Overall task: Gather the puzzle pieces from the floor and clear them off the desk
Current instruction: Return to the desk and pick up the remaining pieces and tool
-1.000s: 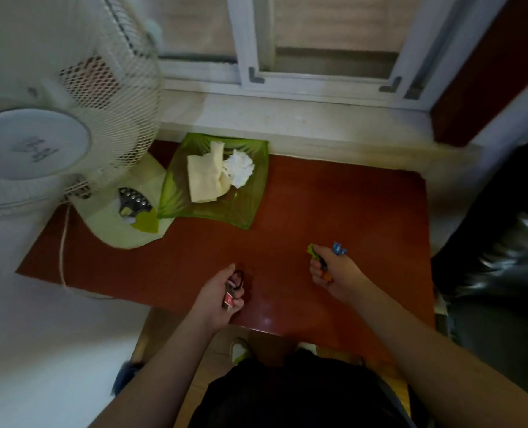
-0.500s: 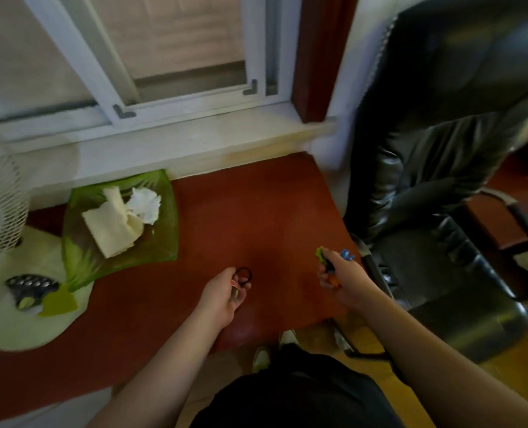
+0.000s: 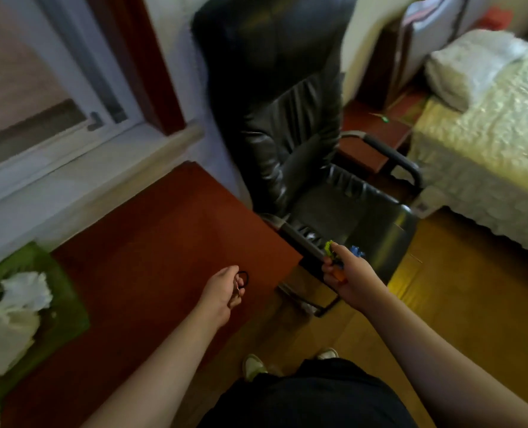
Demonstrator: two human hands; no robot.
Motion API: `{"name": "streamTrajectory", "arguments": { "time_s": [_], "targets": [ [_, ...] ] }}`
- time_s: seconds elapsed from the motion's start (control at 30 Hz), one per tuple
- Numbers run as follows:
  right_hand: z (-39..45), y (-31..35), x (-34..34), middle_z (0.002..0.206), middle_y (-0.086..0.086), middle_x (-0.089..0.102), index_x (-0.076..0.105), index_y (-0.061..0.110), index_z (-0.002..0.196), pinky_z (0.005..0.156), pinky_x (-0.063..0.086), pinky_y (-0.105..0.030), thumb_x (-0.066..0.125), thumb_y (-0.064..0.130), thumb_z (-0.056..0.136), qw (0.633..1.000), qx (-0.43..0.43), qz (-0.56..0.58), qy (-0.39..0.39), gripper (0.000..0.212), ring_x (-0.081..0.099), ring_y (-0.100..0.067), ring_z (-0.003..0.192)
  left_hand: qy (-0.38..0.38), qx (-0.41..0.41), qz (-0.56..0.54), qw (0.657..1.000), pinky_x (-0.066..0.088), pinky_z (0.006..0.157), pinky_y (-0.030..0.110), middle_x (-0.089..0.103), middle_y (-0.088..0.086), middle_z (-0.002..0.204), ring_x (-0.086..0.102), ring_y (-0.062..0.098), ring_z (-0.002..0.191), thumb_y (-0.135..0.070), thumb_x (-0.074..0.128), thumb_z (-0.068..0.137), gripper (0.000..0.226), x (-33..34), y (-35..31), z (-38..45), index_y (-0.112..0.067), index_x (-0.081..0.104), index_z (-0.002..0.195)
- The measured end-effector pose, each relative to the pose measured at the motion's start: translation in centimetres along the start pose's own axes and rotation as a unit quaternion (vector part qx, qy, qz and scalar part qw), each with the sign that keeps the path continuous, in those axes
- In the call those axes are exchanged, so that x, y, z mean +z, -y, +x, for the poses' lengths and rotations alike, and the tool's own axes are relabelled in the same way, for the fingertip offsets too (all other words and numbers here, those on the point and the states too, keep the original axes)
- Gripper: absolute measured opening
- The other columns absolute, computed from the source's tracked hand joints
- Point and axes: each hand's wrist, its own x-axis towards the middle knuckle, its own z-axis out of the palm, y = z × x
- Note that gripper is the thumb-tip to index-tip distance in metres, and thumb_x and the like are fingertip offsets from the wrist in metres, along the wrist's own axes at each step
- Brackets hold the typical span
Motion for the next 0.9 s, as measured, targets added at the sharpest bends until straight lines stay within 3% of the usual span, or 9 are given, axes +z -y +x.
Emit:
{"name": "streamTrajectory", "arguments": {
  "time_s": [0.13, 0.37, 0.67, 0.9],
  "targets": [
    [-2.0, 1.8, -5.5, 0.065, -0.004, 0.051, 0.049, 0.01, 0.096, 0.035, 0.026, -0.019, 0.051, 0.024, 0.098, 0.996, -0.034, 0.078, -0.029, 0.014, 0.043, -0.011, 0.046, 0.099, 0.005, 0.073, 0.992, 0.033, 0.039, 0.017, 0.052, 0.004, 0.073, 0.05, 0.013, 0.059, -0.022, 0.053, 0.097, 0.021, 5.2, 0.1, 0.3, -0.012, 0.055, 0.079],
    [-6.2, 2.4, -15.7, 0.061, -0.004, 0.049, 0.049, 0.01, 0.091, 0.033, 0.024, -0.018, 0.05, 0.025, 0.098, 0.978, -0.085, 0.181, -0.057, 0.016, 0.043, -0.01, 0.043, 0.23, -0.005, 0.182, 0.956, 0.036, 0.043, 0.018, 0.054, 0.005, 0.07, 0.052, 0.014, 0.057, -0.021, 0.05, 0.098, 0.022, 16.3, 1.6, -1.8, -0.013, 0.055, 0.078],
    [-11.6, 3.6, -31.4, 0.063, -0.004, 0.053, 0.05, 0.01, 0.093, 0.036, 0.028, -0.02, 0.053, 0.024, 0.097, 0.947, -0.131, 0.271, -0.108, 0.015, 0.045, -0.012, 0.05, 0.275, -0.033, 0.276, 0.92, 0.036, 0.036, 0.018, 0.06, 0.009, 0.073, 0.055, 0.015, 0.054, -0.025, 0.052, 0.097, 0.02, 32.3, 8.2, -9.1, -0.007, 0.06, 0.094],
    [-13.9, 5.6, -39.3, 0.064, -0.004, 0.053, 0.049, 0.01, 0.092, 0.036, 0.029, -0.019, 0.051, 0.025, 0.098, 0.939, -0.151, 0.293, -0.103, 0.016, 0.046, -0.011, 0.049, 0.287, 0.014, 0.338, 0.896, 0.026, 0.034, 0.021, 0.053, -0.001, 0.057, 0.041, 0.01, 0.04, -0.03, 0.047, 0.097, 0.034, 40.7, 12.1, -13.1, -0.014, 0.055, 0.068]
  ]
}}
